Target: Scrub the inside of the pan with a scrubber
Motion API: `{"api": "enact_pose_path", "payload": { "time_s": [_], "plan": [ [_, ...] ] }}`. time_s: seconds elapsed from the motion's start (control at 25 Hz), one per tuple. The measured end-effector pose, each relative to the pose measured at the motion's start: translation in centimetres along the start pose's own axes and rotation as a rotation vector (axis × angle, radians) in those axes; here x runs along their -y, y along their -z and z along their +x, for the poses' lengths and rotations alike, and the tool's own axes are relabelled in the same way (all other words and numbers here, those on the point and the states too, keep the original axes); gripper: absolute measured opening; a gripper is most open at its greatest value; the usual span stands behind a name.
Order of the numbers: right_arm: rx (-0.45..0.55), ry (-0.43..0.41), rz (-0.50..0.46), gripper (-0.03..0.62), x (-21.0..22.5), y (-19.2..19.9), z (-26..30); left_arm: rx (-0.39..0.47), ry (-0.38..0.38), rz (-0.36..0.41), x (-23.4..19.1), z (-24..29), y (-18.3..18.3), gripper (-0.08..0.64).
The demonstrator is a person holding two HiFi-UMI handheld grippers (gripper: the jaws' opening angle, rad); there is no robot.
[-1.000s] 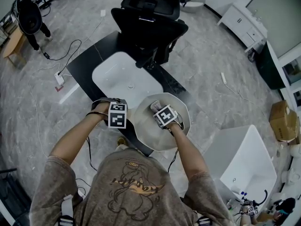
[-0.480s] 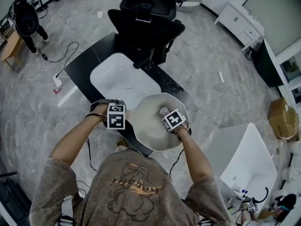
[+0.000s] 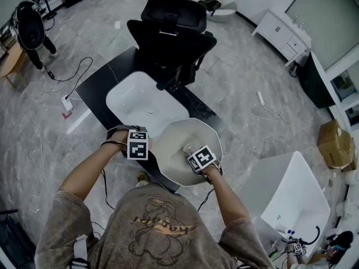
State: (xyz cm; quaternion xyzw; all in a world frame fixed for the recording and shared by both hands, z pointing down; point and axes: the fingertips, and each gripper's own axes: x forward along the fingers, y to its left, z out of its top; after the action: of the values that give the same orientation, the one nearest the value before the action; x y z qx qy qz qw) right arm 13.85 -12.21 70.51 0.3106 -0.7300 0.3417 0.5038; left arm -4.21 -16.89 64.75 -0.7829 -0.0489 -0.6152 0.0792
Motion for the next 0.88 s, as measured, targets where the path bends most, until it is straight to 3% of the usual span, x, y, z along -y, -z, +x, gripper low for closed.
{"api": "enact_pose_path", "payload": {
  "time_s": [0.36,0.56,0.88],
  "plan": [
    [0.037,-0.177,-0.05,0.083,-6.8,-1.4,1.1,-0.015,-0.003,-0.007,0.1,-0.1,-0.1,0.224],
    [0.041,-0.329,-0.106,0.083,-11.1,-1.8,0.8,-0.017,-0.004,-0.011,0.3,-0.5,-0.3,0.224],
    [0.078,-0.372,-0.068,0.083,-10.8,-1.9,0.6,0.0,-0.029,-0.017,0.3,-0.5,-0.4,0.224]
  ]
}}
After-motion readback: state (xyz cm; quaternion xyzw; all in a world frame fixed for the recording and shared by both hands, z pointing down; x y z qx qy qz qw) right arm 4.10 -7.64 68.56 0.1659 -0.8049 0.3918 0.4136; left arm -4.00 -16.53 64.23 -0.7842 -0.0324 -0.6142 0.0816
